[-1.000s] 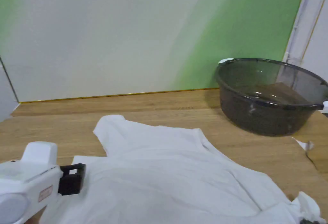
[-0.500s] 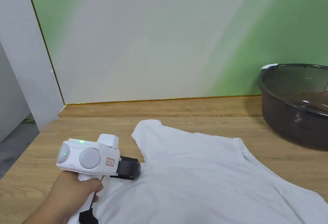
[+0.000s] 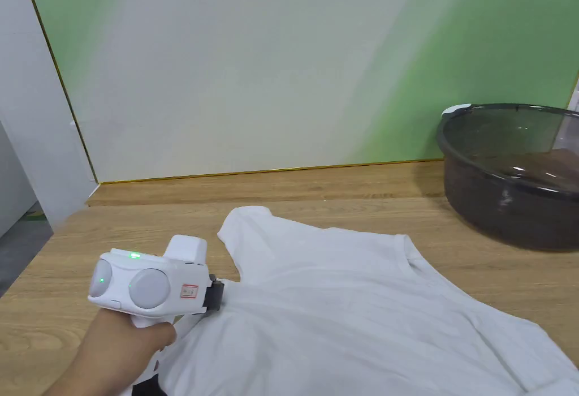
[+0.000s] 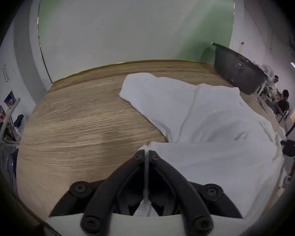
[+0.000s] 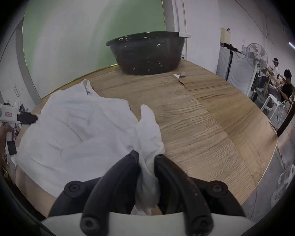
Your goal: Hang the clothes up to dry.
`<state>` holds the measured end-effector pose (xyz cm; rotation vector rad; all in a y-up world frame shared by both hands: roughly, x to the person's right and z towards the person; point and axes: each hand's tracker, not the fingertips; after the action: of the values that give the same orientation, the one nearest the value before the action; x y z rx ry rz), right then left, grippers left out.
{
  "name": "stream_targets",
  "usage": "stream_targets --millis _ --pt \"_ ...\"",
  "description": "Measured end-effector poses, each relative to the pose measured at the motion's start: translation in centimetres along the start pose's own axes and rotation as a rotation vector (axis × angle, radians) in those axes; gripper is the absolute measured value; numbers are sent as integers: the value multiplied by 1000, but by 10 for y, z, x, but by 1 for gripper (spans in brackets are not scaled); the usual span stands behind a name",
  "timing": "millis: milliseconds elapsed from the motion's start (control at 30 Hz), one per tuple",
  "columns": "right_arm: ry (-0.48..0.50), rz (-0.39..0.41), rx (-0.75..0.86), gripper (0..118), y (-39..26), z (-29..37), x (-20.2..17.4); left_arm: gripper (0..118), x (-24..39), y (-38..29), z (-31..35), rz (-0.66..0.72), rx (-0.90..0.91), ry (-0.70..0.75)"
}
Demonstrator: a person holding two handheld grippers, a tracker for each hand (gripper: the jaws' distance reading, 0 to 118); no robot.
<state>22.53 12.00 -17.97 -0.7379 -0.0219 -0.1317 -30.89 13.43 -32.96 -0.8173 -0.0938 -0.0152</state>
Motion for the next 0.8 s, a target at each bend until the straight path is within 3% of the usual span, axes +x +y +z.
stream_targets --millis 167,500,800 --pt "65 29 187 15 40 31 0 2 -4 14 64 -27 192 29" --pt "155 71 443 15 148 65 -43 2 -16 58 212 -25 551 115" --pt "289 192 631 15 304 129 -103 2 -59 175 311 63 761 153"
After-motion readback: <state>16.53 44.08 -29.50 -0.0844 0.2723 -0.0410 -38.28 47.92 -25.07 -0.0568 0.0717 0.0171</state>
